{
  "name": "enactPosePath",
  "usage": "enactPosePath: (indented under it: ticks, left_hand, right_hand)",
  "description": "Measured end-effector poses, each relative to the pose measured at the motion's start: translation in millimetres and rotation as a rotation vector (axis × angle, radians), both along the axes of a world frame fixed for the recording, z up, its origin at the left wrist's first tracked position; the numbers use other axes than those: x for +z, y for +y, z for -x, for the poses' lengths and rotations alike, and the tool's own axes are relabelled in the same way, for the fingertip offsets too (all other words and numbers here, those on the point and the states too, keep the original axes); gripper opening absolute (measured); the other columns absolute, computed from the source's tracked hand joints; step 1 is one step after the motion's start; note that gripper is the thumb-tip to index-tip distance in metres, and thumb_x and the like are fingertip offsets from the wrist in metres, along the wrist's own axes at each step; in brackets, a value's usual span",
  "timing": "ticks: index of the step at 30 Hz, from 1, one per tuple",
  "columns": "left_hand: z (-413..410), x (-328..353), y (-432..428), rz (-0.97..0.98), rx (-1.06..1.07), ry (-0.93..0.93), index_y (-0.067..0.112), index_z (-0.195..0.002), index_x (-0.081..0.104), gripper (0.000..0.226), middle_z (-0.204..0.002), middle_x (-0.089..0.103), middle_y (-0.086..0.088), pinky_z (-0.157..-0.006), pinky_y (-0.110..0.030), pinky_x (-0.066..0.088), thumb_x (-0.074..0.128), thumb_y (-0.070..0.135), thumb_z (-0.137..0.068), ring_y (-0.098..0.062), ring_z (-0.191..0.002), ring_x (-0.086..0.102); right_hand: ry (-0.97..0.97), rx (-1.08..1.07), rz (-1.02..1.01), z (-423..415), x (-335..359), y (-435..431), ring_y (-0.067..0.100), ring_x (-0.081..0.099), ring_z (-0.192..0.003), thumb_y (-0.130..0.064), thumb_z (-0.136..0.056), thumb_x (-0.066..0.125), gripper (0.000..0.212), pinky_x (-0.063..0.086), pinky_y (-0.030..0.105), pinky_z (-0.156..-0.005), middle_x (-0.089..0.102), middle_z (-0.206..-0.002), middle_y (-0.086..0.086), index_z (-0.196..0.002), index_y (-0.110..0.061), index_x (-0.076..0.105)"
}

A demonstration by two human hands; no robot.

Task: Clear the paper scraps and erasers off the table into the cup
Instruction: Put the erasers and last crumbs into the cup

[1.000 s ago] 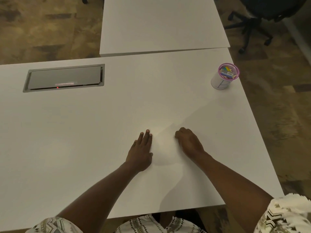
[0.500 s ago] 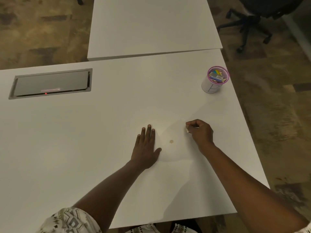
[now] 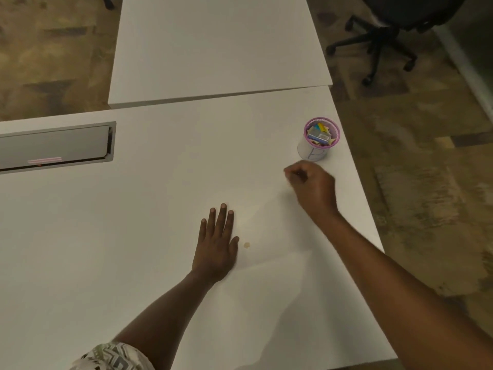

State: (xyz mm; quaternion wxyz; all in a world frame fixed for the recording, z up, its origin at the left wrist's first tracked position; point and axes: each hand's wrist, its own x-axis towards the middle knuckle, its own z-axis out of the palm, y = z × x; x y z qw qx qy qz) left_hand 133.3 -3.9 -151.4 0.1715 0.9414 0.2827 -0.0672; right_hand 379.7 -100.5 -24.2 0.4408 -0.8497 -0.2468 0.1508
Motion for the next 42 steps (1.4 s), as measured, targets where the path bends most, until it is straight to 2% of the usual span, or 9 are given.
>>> enactPosePath:
  ticks: [2, 7, 10, 20, 24, 29, 33, 38, 42]
  left_hand:
    - [0, -4, -2, -0.023, 0.014, -0.014, 0.020, -0.160, -0.001, 0.066, -0.169, -0.008, -0.001, -0.125, -0.048, 0.006, 0.023, 0.041, -0.102, -0.026, -0.156, -0.007]
    - [2, -13, -1, -0.048, 0.018, -0.035, 0.020, -0.160, 0.005, 0.066, -0.169, -0.002, -0.002, -0.124, -0.048, 0.008, 0.024, 0.042, -0.100, -0.026, -0.156, -0.002]
    - [2, -14, -1, -0.057, 0.018, -0.040, 0.020, -0.160, 0.006, 0.066, -0.169, 0.000, -0.002, -0.124, -0.048, 0.009, 0.023, 0.043, -0.100, -0.027, -0.156, 0.000]
    - [3, -14, 0, -0.049, 0.020, -0.058, 0.020, -0.160, 0.007, 0.067, -0.169, 0.001, -0.002, -0.125, -0.048, 0.009, 0.026, 0.043, -0.100, -0.026, -0.156, 0.000]
    - [2, -13, 0, -0.041, 0.021, -0.055, 0.020, -0.160, 0.007, 0.067, -0.169, 0.000, -0.002, -0.124, -0.049, 0.009, 0.026, 0.043, -0.100, -0.027, -0.156, 0.000]
    - [1, -6, -1, -0.011, 0.015, -0.037, 0.020, -0.160, 0.006, 0.067, -0.169, -0.002, -0.002, -0.124, -0.049, 0.008, 0.028, 0.041, -0.101, -0.026, -0.156, -0.003]
    - [0, 2, -6, 0.024, 0.003, -0.109, 0.014, -0.155, 0.029, 0.061, -0.166, 0.017, -0.012, -0.124, -0.046, 0.016, 0.042, 0.033, -0.099, -0.030, -0.155, 0.012]
    - [0, 10, -22, -0.020, -0.213, -0.207, 0.003, -0.131, 0.060, 0.040, -0.132, 0.060, -0.020, -0.098, -0.044, 0.050, 0.059, 0.018, -0.094, -0.036, -0.119, 0.058]
    - [-5, 19, -21, -0.032, -0.323, -0.223, 0.003, -0.117, 0.065, 0.032, -0.109, 0.064, -0.013, -0.076, -0.035, 0.053, 0.068, 0.007, -0.086, -0.028, -0.091, 0.059]
  right_hand:
    - [-0.068, -0.078, -0.031, -36, 13, 7, 0.014, 0.068, -0.085, -0.015, -0.090, 0.068, 0.006, 0.051, 0.016, -0.080, 0.072, -0.087, -0.005, -0.090, -0.016, 0.074]
    - [-0.207, -0.162, 0.032, -103, 23, 18, 0.016, 0.066, -0.089, -0.012, -0.090, 0.064, 0.010, 0.059, 0.033, -0.080, 0.067, -0.096, -0.001, -0.086, -0.021, 0.069]
    - [-0.298, -0.114, 0.117, -118, 19, 21, 0.013, 0.065, -0.089, -0.014, -0.094, 0.064, 0.008, 0.060, 0.026, -0.075, 0.066, -0.100, 0.000, -0.090, -0.019, 0.069]
    - [-0.431, 0.065, 0.304, -123, 14, 22, 0.027, 0.066, -0.105, -0.009, -0.095, 0.057, 0.027, 0.057, 0.040, -0.090, 0.069, -0.119, 0.010, -0.118, -0.011, 0.070]
    - [-0.555, 0.027, 0.208, -101, 11, 10, 0.032, 0.060, -0.108, -0.010, -0.088, 0.059, 0.027, 0.052, 0.038, -0.089, 0.066, -0.118, 0.014, -0.114, -0.006, 0.068]
    - [-0.454, 0.116, 0.143, -15, -28, -24, 0.031, 0.058, -0.119, -0.015, -0.091, 0.065, 0.030, 0.046, 0.036, -0.102, 0.064, -0.125, 0.010, -0.120, -0.010, 0.067]
    - [-0.367, 0.230, 0.274, 52, -75, -51, 0.032, 0.051, -0.133, -0.024, -0.092, 0.066, 0.042, 0.043, 0.043, -0.111, 0.055, -0.142, 0.013, -0.131, -0.009, 0.062]
    - [-0.391, 0.334, 0.401, 92, -115, -67, 0.032, 0.032, -0.148, -0.032, -0.095, 0.061, 0.056, 0.032, 0.049, -0.119, 0.034, -0.159, 0.015, -0.144, -0.009, 0.050]
    - [-0.418, 0.356, 0.437, 89, -129, -73, 0.024, 0.017, -0.154, -0.043, -0.101, 0.042, 0.058, 0.022, 0.044, -0.124, 0.019, -0.166, 0.008, -0.153, -0.017, 0.036]
